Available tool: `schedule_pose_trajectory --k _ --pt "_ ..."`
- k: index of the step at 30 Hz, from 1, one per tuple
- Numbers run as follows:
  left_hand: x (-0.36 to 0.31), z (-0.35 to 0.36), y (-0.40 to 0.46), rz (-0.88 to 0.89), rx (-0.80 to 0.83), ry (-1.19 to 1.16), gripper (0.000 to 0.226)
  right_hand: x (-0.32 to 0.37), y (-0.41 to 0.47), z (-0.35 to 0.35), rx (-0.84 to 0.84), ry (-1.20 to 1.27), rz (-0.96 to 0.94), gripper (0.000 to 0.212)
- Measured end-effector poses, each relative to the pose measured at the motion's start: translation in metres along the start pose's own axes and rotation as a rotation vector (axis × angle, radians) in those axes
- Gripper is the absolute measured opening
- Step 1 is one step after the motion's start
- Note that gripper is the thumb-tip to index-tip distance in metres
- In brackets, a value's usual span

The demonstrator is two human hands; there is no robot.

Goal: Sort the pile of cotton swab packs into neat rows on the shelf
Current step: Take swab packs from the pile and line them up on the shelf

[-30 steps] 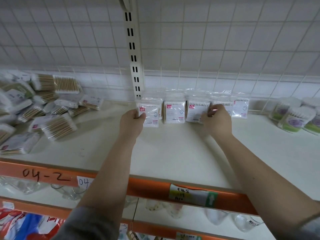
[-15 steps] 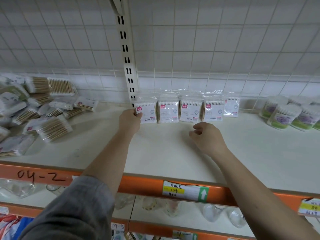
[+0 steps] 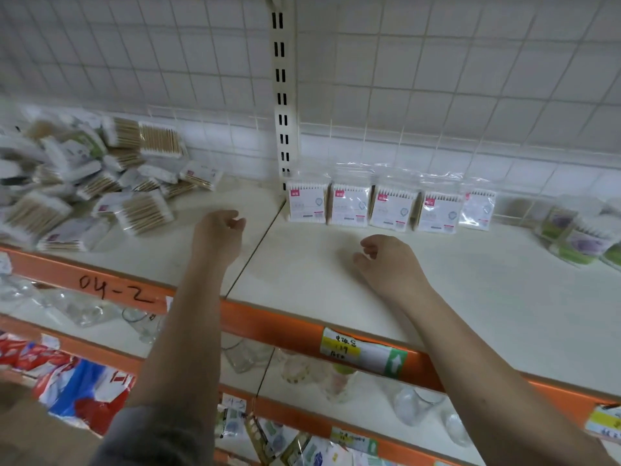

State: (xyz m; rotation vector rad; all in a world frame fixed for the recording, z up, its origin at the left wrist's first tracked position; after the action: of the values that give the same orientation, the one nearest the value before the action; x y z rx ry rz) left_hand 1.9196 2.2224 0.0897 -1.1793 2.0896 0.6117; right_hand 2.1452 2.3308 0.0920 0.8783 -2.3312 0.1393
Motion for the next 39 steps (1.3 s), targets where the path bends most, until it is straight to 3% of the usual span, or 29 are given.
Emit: schedule_pose_trajectory --k 9,14,21,29,34,39 --pt "0.044 -0.069 0.031 0.055 -0.120 0.048 0.033 0.060 0.029 0.042 0.001 -0.003 -0.038 0.043" --pt "0.077 -0.118 0.082 0.194 -0.193 0.090 0.030 0.116 0.062 0.088 -0.013 -0.006 -0.037 0.040" --pt "0.116 -0.173 0.146 0.278 -0.089 0.146 0.030 0.208 0.097 0.154 0.007 0.030 -0.013 0.043" --pt "0.137 -0.197 0.161 0.313 -0.015 0.080 0.029 0.266 0.115 0.186 0.094 0.000 0.020 0.057" --pt "0.146 -0.205 0.161 0.358 -0.055 0.040 0.027 0.277 0.129 0.198 0.198 -0.020 -0.214 0.076" --pt "0.152 -0.210 0.159 0.310 -0.088 0.019 0.027 0.273 0.135 0.197 0.361 -0.304 -0.454 0.067"
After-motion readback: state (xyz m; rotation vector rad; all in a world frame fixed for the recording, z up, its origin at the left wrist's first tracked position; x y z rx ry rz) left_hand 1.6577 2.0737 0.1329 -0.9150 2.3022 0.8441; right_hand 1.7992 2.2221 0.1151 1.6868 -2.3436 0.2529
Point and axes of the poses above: each hand's wrist, its own y-axis towards the middle knuckle, its own z-axis out of the palm, x = y × z, the point moved 1 cm from there along y, towards the middle knuckle, and after that the axes turned 7 degrees about -z, right-handed, at the moved point
